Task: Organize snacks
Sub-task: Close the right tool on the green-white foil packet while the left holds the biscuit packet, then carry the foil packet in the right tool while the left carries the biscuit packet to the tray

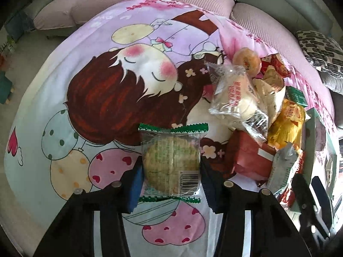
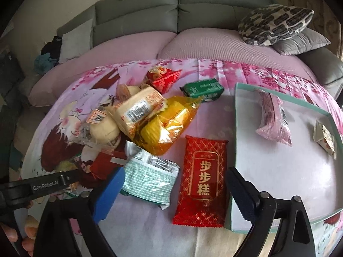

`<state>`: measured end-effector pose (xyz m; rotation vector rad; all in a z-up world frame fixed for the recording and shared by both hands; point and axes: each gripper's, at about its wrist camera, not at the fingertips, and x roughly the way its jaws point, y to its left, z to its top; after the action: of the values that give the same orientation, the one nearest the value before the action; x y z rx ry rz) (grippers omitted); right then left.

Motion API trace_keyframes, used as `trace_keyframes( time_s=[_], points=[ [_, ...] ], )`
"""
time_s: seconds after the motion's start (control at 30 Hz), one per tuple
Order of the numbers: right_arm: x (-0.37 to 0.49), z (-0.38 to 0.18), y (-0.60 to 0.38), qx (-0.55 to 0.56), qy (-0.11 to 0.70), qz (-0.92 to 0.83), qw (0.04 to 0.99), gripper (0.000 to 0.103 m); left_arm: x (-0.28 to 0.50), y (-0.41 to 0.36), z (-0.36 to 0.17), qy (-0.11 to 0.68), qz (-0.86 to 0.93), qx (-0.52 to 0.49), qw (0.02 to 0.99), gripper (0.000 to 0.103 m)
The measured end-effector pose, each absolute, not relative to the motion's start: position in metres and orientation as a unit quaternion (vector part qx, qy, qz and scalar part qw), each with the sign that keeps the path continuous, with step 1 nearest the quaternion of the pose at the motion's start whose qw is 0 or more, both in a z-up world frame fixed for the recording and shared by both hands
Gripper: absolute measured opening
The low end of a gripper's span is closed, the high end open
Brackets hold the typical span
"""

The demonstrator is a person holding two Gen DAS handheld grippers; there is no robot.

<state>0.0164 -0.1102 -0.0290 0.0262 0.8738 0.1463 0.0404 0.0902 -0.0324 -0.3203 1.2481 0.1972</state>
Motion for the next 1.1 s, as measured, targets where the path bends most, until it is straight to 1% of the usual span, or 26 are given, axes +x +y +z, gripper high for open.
trace_keyframes(
  time_s=[0.03,0.1,0.27,0.33,0.4,0.57,0.87,1.1],
  points=[
    [0.017,-0.03,-0.108,0.016,0.425,0.079,0.901,0.092,0.04,0.091,-0.03,0.579,0.09,-0.15,0.797,0.051],
    [0.018,-0.034,-0.107,0.025,0.433,0.09,0.897,0.085,0.037,0.09,-0.023,0.571,0.088,-0.147,0.803,0.051],
    [0.023,-0.043,-0.109,0.054,0.45,0.104,0.885,0.082,0.035,0.085,-0.009,0.553,0.08,-0.139,0.818,0.051],
    [0.024,-0.046,-0.109,0.062,0.455,0.11,0.881,0.08,0.034,0.081,-0.005,0.551,0.071,-0.136,0.82,0.051],
    [0.025,-0.049,-0.106,0.069,0.46,0.12,0.877,0.072,0.033,0.078,-0.003,0.549,0.063,-0.135,0.822,0.051],
    [0.027,-0.058,-0.101,0.075,0.475,0.129,0.868,0.066,0.031,0.078,-0.003,0.548,0.058,-0.138,0.823,0.051],
    [0.022,-0.052,-0.104,0.072,0.465,0.116,0.875,0.06,0.033,0.075,-0.002,0.545,0.055,-0.139,0.825,0.051],
    [0.01,-0.035,-0.111,0.076,0.444,0.12,0.885,0.06,0.032,0.071,0.006,0.535,0.051,-0.136,0.832,0.051]
  ],
)
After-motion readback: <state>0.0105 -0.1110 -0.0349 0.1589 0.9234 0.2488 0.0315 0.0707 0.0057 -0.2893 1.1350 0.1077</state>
